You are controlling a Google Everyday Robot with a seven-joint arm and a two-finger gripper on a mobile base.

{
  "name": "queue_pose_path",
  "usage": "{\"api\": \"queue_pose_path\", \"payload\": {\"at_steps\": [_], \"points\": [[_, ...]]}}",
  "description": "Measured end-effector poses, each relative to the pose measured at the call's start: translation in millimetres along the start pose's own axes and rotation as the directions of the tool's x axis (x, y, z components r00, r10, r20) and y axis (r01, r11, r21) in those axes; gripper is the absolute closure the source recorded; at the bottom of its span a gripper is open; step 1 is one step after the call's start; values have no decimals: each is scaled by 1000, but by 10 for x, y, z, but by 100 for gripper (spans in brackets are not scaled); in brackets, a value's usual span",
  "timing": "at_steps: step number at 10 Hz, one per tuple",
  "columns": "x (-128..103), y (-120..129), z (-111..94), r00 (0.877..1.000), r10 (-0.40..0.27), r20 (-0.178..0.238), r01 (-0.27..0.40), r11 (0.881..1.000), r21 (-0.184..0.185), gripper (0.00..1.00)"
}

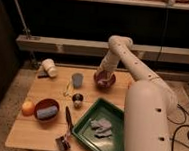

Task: Place brush in metal cup

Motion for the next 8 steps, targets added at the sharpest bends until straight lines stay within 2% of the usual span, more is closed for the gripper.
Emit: {"api": "queue_pose_path", "payload": {"at_steps": [2,4,7,8], "points": [[-12,-1,-3,1000,-4,-1,4,1000,-3,47],[-155,-64,-99,997,-66,-36,65,998,-27,47],[-769,-231,-230,976,-201,-90,194,978,-74,47],[-1087,-206,-235,960,-259,-108,249,963,-100,47]]}}
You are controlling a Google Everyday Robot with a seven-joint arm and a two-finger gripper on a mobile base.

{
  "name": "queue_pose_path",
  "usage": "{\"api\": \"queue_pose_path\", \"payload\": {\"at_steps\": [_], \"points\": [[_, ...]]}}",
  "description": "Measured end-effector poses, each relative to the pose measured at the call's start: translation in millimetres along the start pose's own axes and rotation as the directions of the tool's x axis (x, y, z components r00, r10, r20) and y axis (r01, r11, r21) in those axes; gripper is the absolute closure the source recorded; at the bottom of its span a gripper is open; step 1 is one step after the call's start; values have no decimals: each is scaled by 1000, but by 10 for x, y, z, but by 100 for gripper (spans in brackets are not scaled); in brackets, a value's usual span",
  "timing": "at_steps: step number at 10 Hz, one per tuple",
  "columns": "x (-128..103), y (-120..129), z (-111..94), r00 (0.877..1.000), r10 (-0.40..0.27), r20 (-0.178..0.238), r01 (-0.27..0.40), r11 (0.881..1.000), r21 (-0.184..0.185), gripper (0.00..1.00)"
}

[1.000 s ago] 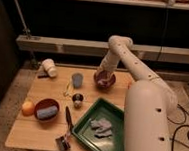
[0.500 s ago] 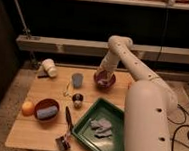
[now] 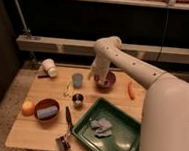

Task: Place brush in metal cup

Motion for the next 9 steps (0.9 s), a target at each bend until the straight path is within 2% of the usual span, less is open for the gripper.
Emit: {"api": "queue_pose_path", "payload": {"at_steps": [2,4,6,7,9], "points": [[-483,-96,-23,995,-99,-30,98,995,-36,47],[-879,-110,-45,982,-176,-71,171,982,-75,47],[-1045,-147,-49,974,-212,-81,205,975,-87,47],[-1048,-150,-54,974,-213,-80,206,975,-87,47],[-1078,-270,-44,962,-271,-36,269,962,-50,47]]}}
